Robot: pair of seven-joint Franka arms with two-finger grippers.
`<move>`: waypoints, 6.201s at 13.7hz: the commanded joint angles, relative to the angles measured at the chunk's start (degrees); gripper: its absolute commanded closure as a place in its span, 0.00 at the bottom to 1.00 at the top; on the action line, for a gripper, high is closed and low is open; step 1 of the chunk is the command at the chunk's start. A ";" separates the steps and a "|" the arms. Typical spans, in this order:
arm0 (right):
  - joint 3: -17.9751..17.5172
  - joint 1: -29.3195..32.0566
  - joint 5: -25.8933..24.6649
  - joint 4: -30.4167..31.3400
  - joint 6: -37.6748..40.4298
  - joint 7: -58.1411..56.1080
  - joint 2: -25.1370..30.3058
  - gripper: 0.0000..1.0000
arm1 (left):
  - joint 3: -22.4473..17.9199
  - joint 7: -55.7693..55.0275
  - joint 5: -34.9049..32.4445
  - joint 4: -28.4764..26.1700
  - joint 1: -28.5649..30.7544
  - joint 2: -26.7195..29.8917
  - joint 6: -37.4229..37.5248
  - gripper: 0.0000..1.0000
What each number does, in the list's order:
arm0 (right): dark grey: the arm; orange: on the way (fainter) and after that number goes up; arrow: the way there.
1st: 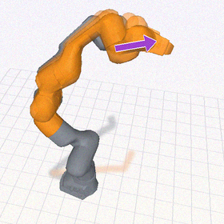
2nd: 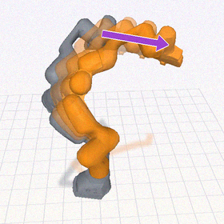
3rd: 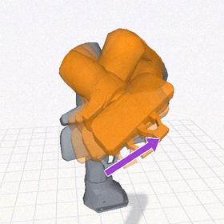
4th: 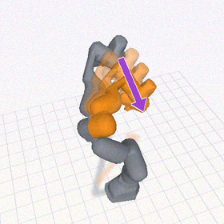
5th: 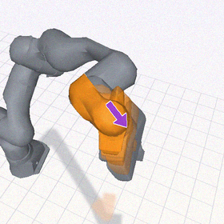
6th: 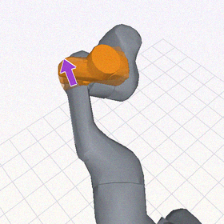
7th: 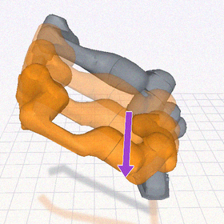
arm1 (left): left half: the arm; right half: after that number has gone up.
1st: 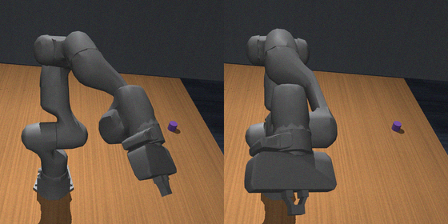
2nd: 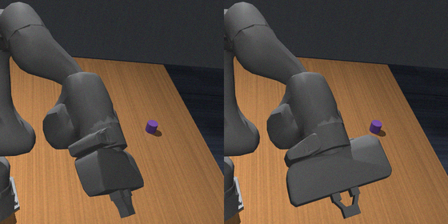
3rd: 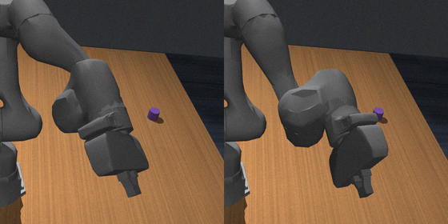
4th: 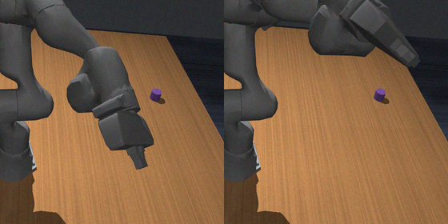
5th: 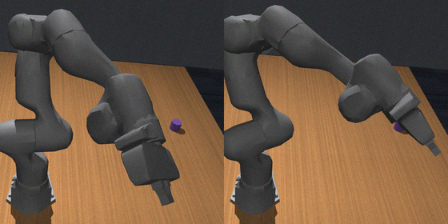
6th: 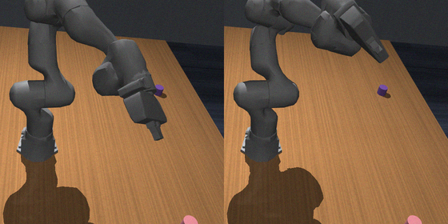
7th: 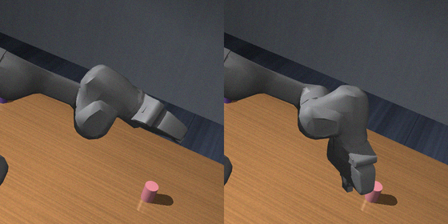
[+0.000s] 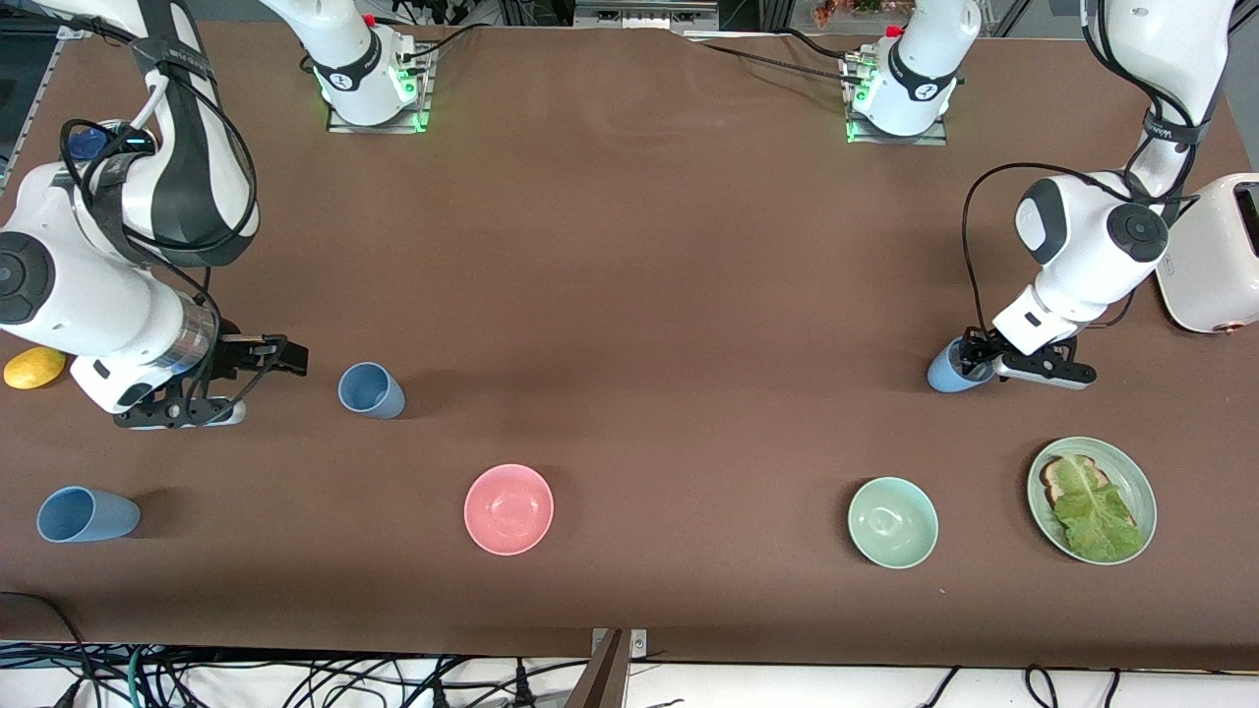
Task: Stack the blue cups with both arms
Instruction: 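Close both grippers on the rims of the blue cups, then set the tissue cup mid-table with the left gripper while the right gripper lifts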
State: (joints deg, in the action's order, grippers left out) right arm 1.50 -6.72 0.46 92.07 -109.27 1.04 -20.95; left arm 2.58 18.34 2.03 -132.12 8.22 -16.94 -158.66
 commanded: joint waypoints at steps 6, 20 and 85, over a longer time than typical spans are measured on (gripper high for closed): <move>-0.89 0.22 1.04 3.64 -5.07 -0.95 -0.93 0.00 | -0.03 1.34 0.87 -0.24 -0.22 2.87 3.07 1.00; -0.97 0.40 1.04 11.20 -15.09 -0.95 -3.92 0.00 | -0.03 0.73 0.43 34.90 -1.36 7.36 58.71 1.00; -2.47 0.22 1.04 2.52 -8.88 -0.33 -8.32 1.00 | -0.74 -86.38 -2.73 45.55 -44.78 -24.82 20.40 0.00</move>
State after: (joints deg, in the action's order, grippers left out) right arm -0.54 -6.75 0.51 97.55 -122.58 1.26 -30.08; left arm 2.61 -69.45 0.29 -86.52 -35.99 -43.05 -138.38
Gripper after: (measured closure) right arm 0.947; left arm 0.000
